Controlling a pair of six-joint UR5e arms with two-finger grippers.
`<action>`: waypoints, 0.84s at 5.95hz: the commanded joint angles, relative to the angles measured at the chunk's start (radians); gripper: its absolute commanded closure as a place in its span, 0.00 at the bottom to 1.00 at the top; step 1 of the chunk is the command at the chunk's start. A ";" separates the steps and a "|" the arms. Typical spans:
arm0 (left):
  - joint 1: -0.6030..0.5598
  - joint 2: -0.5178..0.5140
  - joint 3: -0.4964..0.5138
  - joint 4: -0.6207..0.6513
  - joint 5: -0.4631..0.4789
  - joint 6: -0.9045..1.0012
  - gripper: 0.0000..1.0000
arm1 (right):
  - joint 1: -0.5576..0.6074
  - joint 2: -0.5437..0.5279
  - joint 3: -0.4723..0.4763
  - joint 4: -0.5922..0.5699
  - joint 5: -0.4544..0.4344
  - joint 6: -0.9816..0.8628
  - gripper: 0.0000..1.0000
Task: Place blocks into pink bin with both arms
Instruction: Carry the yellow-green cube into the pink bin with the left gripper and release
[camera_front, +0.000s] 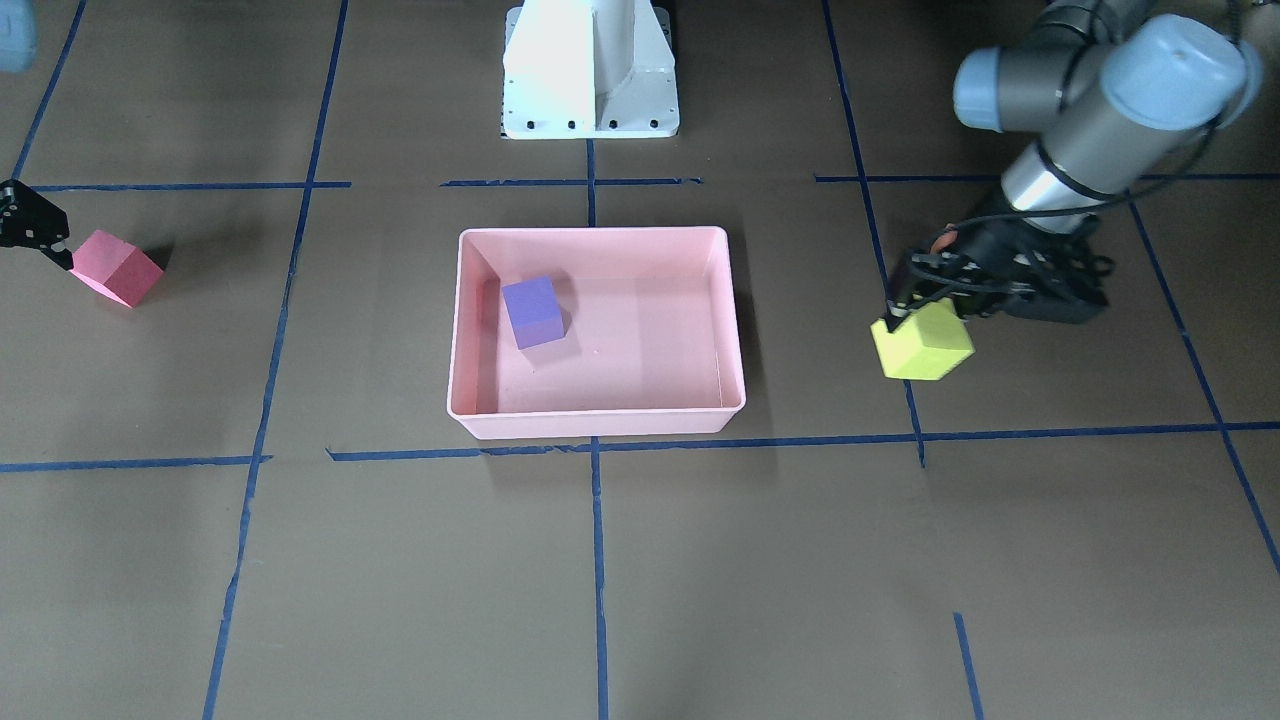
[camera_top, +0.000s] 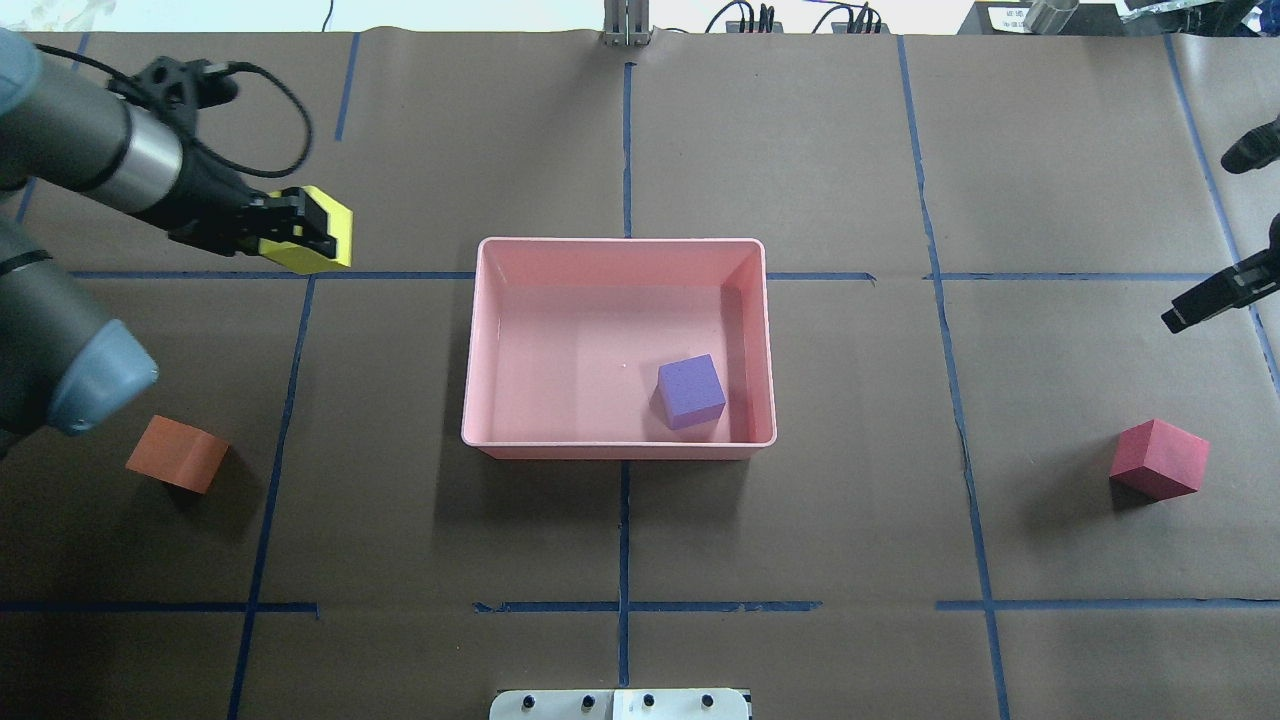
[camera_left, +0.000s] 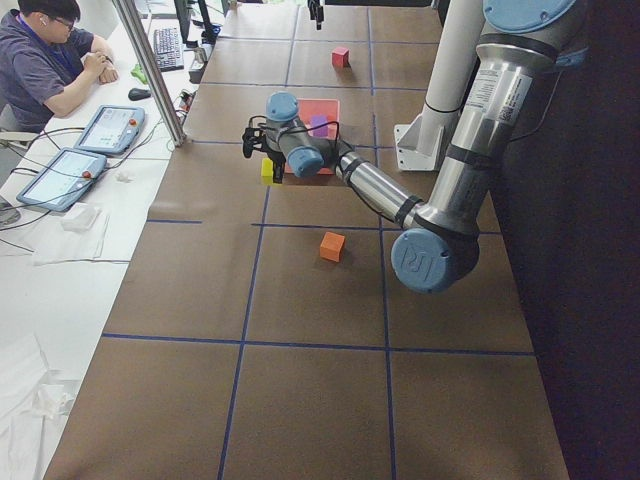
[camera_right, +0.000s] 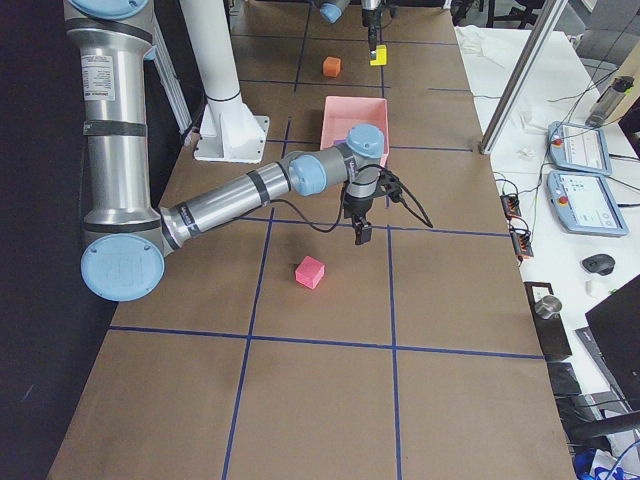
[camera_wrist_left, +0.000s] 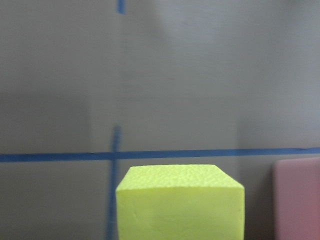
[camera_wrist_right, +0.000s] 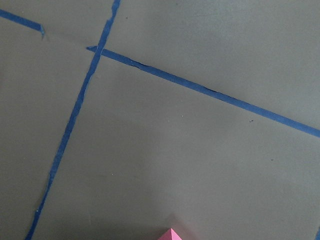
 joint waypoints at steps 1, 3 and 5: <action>0.240 -0.238 -0.036 0.296 0.222 -0.159 0.54 | 0.000 -0.102 -0.002 0.176 0.009 -0.003 0.00; 0.341 -0.290 -0.033 0.319 0.321 -0.216 0.23 | -0.035 -0.133 -0.001 0.221 0.010 -0.003 0.00; 0.372 -0.282 -0.035 0.319 0.405 -0.215 0.00 | -0.104 -0.129 0.021 0.227 0.058 0.010 0.00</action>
